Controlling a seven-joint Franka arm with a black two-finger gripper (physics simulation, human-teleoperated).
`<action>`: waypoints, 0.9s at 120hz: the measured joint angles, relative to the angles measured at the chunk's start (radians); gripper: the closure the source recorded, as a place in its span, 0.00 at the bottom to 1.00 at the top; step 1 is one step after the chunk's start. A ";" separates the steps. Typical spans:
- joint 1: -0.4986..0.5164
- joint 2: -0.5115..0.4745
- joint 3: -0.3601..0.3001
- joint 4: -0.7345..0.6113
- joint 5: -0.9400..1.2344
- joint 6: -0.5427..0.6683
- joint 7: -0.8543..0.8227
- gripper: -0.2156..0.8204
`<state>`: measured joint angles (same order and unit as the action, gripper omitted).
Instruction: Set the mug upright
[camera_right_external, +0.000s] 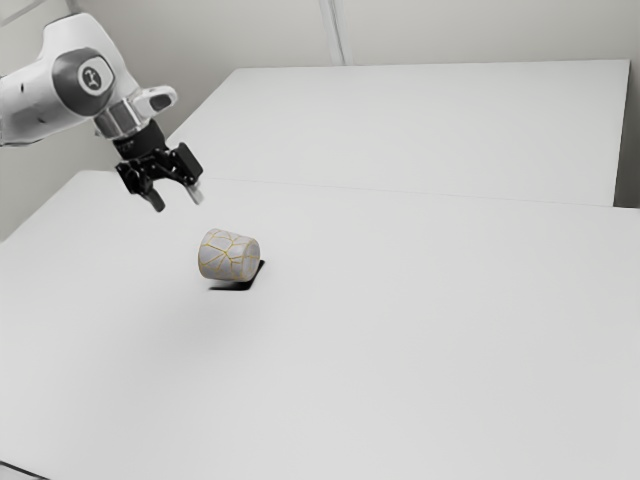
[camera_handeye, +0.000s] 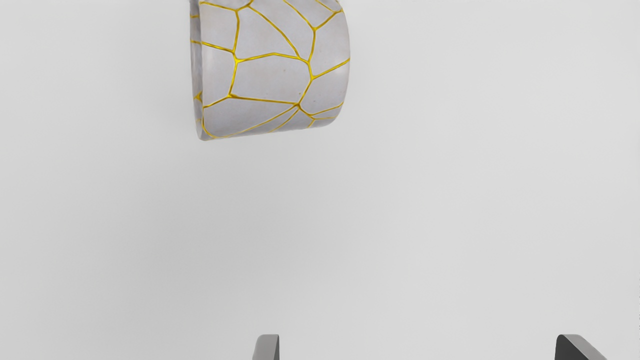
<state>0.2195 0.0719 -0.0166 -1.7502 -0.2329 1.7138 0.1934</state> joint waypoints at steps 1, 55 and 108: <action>0.001 0.003 0.000 0.000 -0.004 0.003 0.005 0.21; 0.098 0.155 0.000 0.002 -0.225 0.127 0.293 0.21; 0.179 0.266 -0.001 0.047 -0.359 0.145 0.498 0.21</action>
<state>0.3984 0.3381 -0.0179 -1.7035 -0.5914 1.8584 0.6912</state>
